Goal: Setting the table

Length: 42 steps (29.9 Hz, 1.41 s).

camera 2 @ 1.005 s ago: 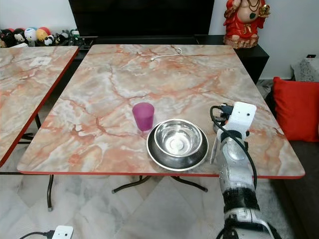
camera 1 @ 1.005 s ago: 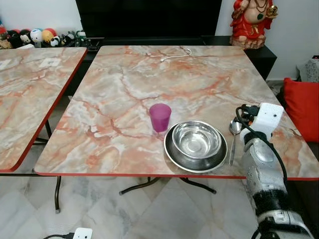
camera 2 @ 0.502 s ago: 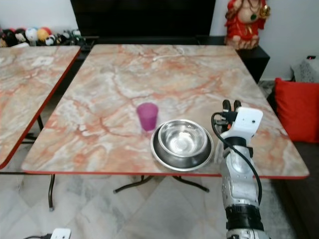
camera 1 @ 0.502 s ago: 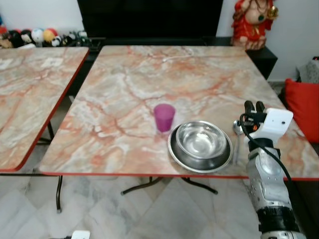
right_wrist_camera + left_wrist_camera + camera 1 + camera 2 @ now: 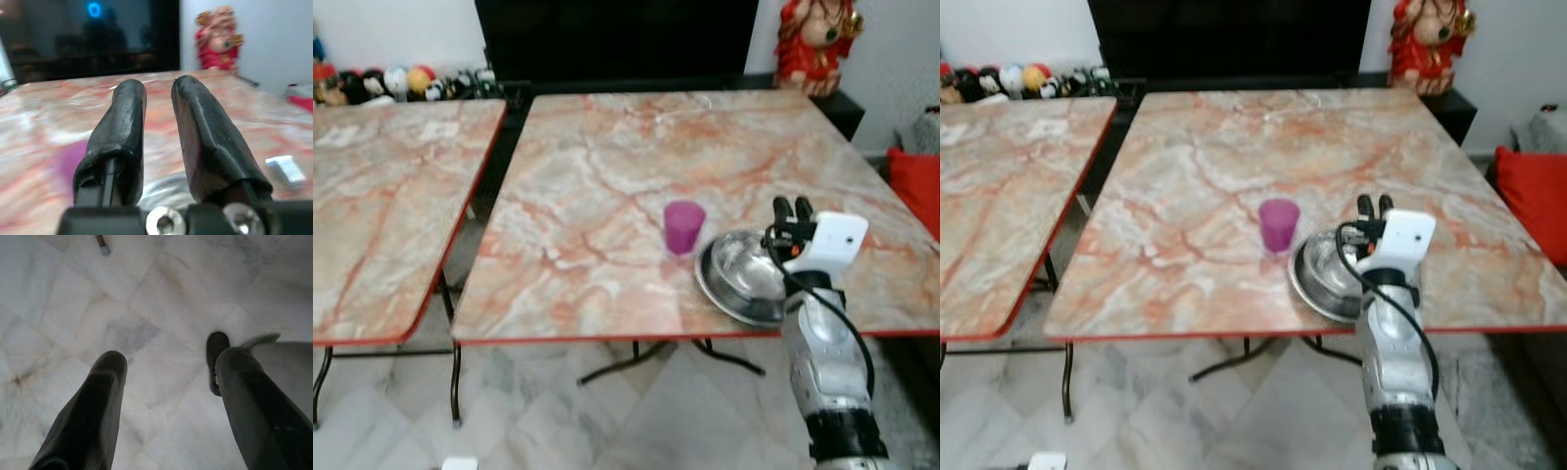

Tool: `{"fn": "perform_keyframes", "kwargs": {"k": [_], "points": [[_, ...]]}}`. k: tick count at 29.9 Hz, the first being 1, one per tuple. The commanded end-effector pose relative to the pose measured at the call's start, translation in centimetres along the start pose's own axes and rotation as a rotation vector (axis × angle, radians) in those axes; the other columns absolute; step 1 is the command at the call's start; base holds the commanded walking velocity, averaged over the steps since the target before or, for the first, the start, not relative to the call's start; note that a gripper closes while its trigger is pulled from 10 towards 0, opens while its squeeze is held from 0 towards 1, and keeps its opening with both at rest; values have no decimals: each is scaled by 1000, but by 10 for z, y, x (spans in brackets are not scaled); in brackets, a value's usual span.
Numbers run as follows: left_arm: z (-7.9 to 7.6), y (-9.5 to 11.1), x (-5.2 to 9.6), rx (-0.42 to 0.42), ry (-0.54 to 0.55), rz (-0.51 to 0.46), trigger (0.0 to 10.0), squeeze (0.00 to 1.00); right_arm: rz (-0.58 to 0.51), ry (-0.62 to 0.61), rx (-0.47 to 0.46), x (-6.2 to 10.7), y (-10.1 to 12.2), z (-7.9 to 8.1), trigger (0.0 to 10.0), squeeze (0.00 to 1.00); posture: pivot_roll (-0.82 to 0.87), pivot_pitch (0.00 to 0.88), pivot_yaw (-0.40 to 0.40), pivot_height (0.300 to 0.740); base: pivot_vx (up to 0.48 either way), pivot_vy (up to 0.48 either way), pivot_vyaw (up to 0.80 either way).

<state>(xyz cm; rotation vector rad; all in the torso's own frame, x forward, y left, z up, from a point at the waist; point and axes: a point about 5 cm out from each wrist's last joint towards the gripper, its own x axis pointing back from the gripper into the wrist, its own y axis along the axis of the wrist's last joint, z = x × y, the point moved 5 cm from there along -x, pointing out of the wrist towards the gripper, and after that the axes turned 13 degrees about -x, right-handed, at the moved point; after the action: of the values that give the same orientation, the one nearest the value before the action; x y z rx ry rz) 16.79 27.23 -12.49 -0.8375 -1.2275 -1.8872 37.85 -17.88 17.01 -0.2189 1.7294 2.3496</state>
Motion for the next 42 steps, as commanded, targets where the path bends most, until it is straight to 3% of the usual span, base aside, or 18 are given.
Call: {"fn": "perform_keyframes", "kwargs": {"k": [1, 15, 23, 32, 42], "points": [[2, -9, 2, -5, -1, 26, 10000, 0, -7, 58, 4, -3, 2, 19, 10000, 0, -70, 13, -3, 740, 0, 480, 0], [-9, -17, 4, -15, -15, 37, 10000, 0, 0, 57, 11, -2, -1, 21, 10000, 0, -68, 0, -10, 740, 0, 480, 0], [-3, -26, 6, -15, -10, 51, 10000, 0, 12, 81, 6, -2, -3, 28, 10000, 0, -66, 0, -16, 740, 0, 480, 0], [-8, -14, 3, -18, -15, 38, 10000, 0, 29, 101, -9, 0, -10, 38, 10000, 0, -65, 0, -19, 740, 0, 480, 0], [-12, -12, 2, -1, -13, 38, 10000, 0, 33, 91, -4, -2, -9, 35, 10000, 0, -61, 0, -25, 740, 0, 480, 0]]}}
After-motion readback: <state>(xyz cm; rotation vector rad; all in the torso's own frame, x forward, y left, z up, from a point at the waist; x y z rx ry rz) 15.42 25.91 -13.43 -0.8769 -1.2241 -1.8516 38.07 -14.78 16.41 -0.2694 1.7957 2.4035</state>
